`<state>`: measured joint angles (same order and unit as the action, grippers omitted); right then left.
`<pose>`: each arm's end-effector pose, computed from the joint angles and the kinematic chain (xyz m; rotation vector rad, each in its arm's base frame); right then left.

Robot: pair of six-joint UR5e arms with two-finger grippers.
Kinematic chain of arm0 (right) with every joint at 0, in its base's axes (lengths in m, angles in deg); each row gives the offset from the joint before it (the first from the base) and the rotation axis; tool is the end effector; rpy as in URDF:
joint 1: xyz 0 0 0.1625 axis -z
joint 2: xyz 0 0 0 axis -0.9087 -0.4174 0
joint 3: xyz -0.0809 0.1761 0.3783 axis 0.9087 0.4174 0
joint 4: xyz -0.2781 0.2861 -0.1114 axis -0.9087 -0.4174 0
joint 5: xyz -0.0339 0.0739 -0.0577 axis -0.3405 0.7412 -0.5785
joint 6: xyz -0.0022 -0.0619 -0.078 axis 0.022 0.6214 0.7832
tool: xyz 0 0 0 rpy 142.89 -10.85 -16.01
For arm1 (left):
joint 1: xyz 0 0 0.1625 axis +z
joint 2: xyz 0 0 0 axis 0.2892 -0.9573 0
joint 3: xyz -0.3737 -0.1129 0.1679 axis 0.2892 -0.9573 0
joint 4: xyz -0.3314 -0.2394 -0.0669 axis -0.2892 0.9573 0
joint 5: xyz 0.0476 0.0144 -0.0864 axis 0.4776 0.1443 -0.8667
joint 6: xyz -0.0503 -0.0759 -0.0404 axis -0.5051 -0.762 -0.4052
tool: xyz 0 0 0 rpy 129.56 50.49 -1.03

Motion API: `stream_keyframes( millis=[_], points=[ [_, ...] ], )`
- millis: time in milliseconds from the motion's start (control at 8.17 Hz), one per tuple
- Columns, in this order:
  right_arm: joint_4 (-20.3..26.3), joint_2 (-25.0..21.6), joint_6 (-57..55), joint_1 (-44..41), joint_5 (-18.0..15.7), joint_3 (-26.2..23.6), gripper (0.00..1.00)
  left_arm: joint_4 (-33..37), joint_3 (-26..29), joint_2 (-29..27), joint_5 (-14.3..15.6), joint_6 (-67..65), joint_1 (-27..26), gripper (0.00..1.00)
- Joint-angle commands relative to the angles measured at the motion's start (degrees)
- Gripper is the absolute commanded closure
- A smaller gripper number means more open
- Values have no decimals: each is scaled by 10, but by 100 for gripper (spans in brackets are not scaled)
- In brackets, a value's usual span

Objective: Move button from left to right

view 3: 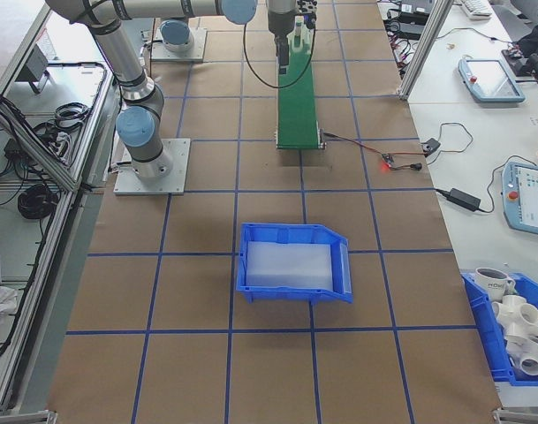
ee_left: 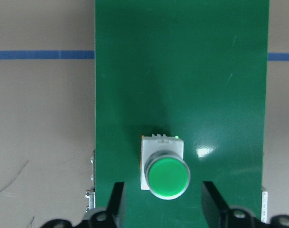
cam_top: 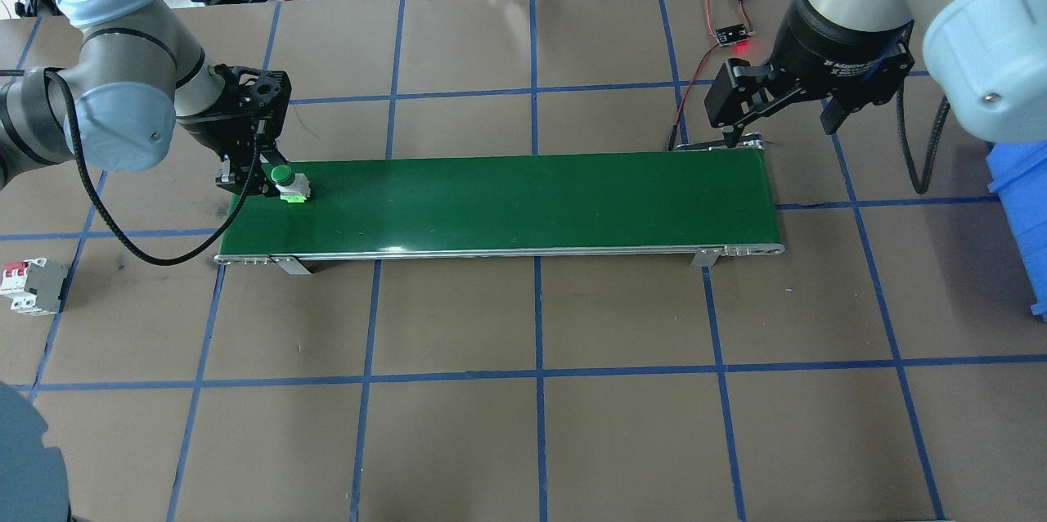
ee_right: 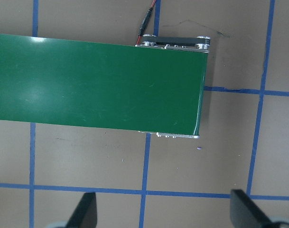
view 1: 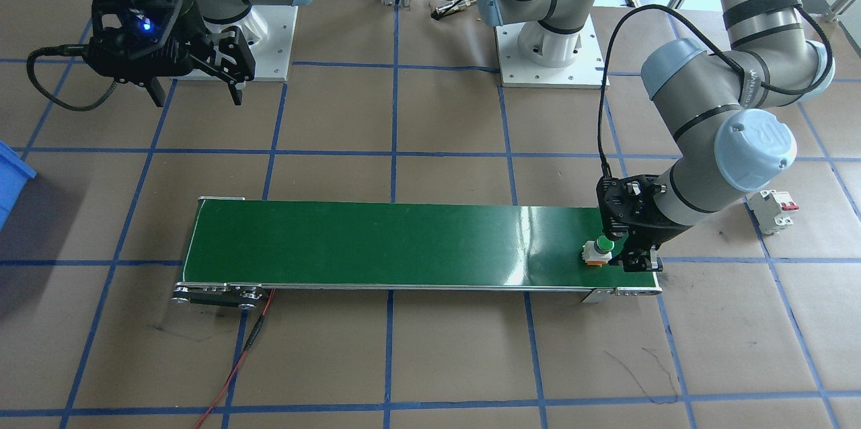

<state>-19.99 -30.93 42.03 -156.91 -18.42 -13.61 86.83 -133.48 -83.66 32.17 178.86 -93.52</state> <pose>0.1423 -0.4633 0.4961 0.1203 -3.1002 0.0525 -0.0059 -0.5816 0.2828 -2.1434 -2.1687 0.0225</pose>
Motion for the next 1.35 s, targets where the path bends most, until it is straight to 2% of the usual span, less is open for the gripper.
stream_keyframes(
  millis=[0, 245, 490, 612, 735, 857, 980, 1224],
  points=[
    [-1, 0, 1, 0, 0, 0, 0, 0, 0, 4, -8, -36, -4, 0],
    [1, 2, 18, 3, 0, 0, 0, 1, 7, 22, -10, -51, -6, 0],
    [-3, 17, 18, 3, 4, 0, 0, 49, 9, 81, -9, -216, -24, 0],
    [-5, 26, 18, 4, 5, 0, 0, 89, 11, 93, -13, -312, -58, 0],
    [-9, 50, 18, 4, 4, 0, 0, 98, 34, 104, -13, -430, -90, 0],
    [-11, 96, 17, 4, -1, -1, 0, 133, 83, 105, -15, -538, -111, 0],
    [-15, 127, 11, 4, 5, -1, 0, 165, 137, 106, -39, -668, -127, 0],
    [-93, 172, 12, 4, 5, -20, 0, 268, 207, 117, -36, -865, -136, 0]
  ],
)
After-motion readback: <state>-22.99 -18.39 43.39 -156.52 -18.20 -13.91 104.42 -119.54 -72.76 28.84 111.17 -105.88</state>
